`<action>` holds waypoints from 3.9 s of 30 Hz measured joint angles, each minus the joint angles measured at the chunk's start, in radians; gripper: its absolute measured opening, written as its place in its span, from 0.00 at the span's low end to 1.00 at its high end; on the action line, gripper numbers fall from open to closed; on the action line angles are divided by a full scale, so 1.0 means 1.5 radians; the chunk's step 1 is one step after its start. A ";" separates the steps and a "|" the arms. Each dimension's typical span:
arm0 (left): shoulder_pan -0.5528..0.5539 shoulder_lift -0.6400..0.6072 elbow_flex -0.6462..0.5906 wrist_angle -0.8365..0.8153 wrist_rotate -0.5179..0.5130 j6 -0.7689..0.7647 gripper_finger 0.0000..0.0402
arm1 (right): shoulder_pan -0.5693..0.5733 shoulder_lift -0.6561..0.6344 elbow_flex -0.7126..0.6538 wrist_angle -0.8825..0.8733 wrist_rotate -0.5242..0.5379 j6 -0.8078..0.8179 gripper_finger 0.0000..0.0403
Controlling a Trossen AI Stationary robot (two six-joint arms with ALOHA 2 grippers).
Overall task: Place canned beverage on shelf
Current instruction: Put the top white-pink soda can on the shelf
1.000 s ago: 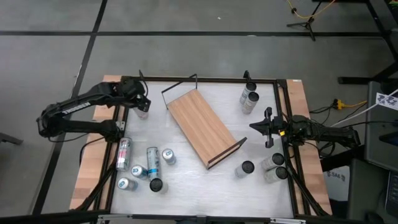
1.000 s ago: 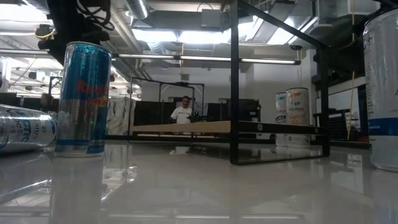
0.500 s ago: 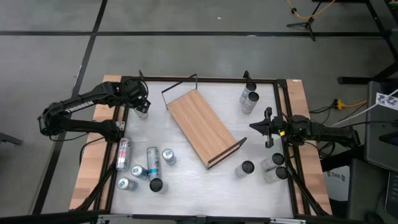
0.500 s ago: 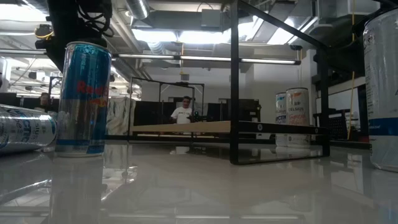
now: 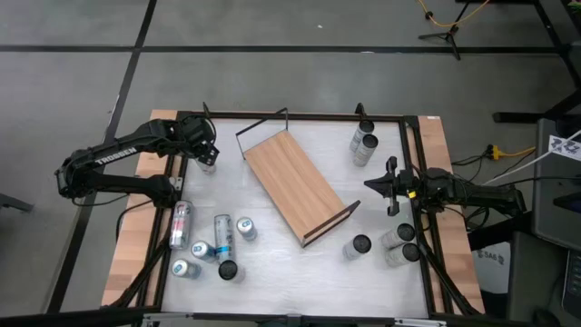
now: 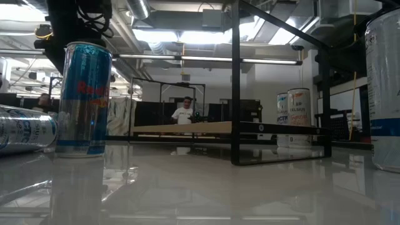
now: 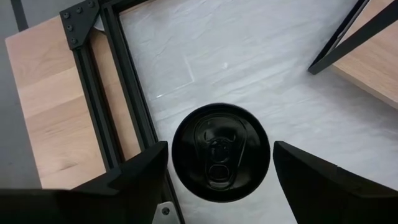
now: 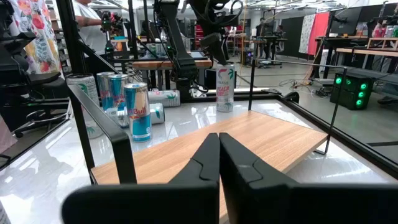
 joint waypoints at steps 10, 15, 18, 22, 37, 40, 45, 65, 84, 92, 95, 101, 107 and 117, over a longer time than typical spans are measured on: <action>0.000 0.014 0.000 0.000 0.004 0.000 0.71 | 0.000 0.000 0.000 0.000 0.000 0.000 0.00; 0.000 0.039 0.000 0.000 0.004 0.000 0.71 | 0.000 0.000 0.000 0.000 0.000 0.000 0.00; 0.000 0.053 0.000 0.001 0.010 0.005 0.71 | 0.000 0.000 0.000 0.000 0.000 0.000 0.00; 0.000 0.071 0.000 0.002 0.025 0.027 0.71 | 0.000 0.000 0.000 0.000 0.000 0.000 0.00; 0.000 0.095 0.000 0.015 0.028 0.071 0.61 | 0.000 0.000 0.000 0.000 0.000 0.000 0.00; 0.000 0.095 0.001 0.015 0.028 0.071 0.59 | 0.000 0.000 0.000 0.000 0.000 0.000 0.00; 0.000 0.095 0.001 0.015 0.029 0.082 0.59 | 0.000 0.000 0.000 0.000 0.000 0.000 0.00; -0.010 0.085 0.001 0.057 0.111 0.195 0.59 | 0.000 0.000 0.000 0.000 0.000 0.000 0.00; -0.097 0.068 -0.001 0.136 0.239 0.263 0.59 | 0.000 0.000 0.000 0.000 0.000 0.000 0.00; -0.128 0.068 -0.001 0.187 0.253 0.268 0.59 | 0.000 0.000 0.000 0.000 0.000 0.000 0.00; -0.134 0.068 -0.001 0.203 0.252 0.268 0.59 | 0.000 0.000 0.000 0.000 0.000 0.000 0.00; -0.138 0.068 -0.001 0.221 0.272 0.268 0.59 | 0.000 0.000 0.000 0.000 0.000 0.000 0.00; -0.138 0.073 0.050 0.225 0.284 0.269 0.59 | 0.000 0.000 0.000 0.001 0.000 0.000 0.00; -0.138 0.078 0.171 0.223 0.281 0.270 0.59 | 0.000 0.000 0.000 0.001 0.000 0.000 0.00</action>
